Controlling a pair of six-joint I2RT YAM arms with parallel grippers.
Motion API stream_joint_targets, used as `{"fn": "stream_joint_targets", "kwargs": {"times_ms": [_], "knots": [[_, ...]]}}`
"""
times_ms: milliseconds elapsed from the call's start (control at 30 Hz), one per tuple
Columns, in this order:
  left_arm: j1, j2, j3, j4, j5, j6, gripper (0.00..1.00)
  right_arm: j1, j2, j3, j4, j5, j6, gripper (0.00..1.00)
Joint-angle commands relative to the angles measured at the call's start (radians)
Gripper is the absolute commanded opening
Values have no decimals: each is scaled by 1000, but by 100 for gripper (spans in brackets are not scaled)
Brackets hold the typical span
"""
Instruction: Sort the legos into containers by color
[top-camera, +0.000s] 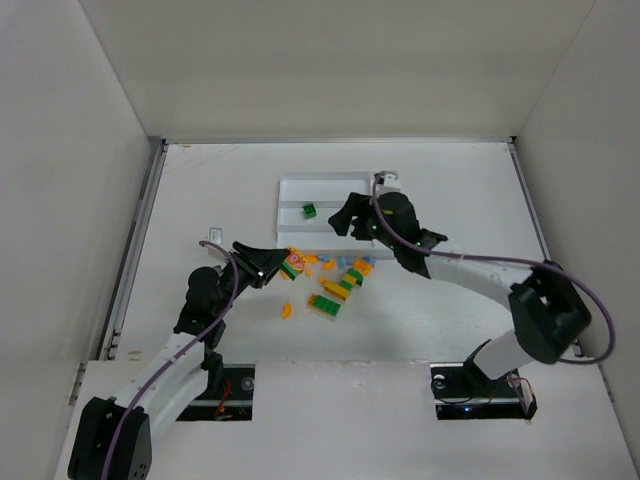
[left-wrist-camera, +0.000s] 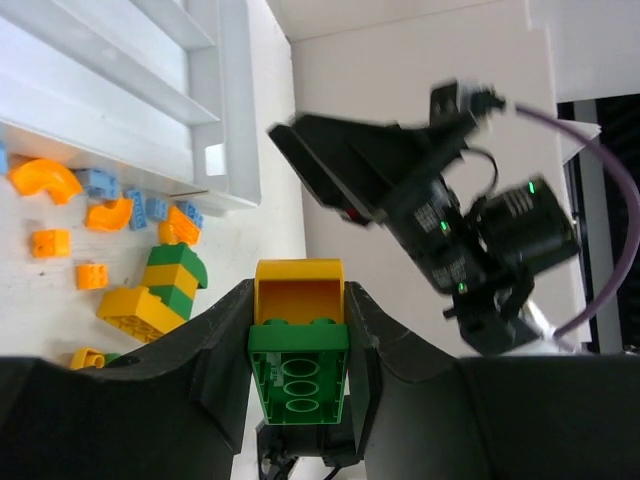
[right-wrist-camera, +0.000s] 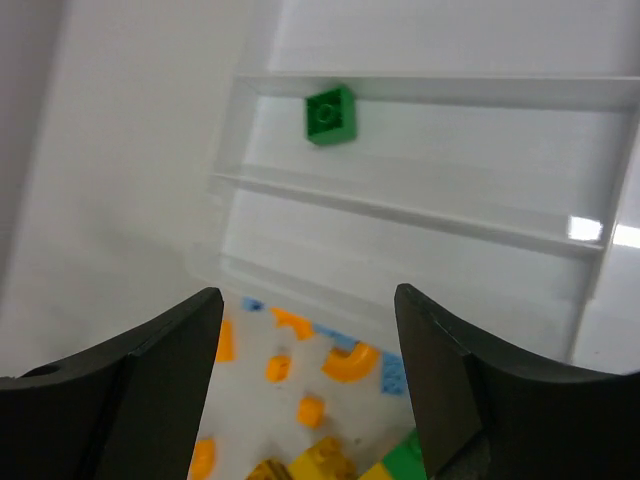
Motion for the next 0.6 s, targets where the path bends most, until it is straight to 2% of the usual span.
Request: {"fn": "stream_joint_targets", "kwargs": {"times_ms": [0, 100, 267, 467, 567], "knots": [[-1, 17, 14, 176, 24, -27, 17, 25, -164, -171, 337, -122, 187, 78], [-17, 60, 28, 257, 28, -57, 17, 60, -224, -302, 542, -221, 320, 84], [-26, 104, 35, 376, 39, -131, 17, 96, -212, -394, 823, -320, 456, 88], [-44, 115, 38, 449, 35, -182, 17, 113, -127, -396, 986, -377, 566, 89], [-54, 127, 40, 448, 27, -176, 17, 123, -90, -394, 1046, -383, 595, 85]]}}
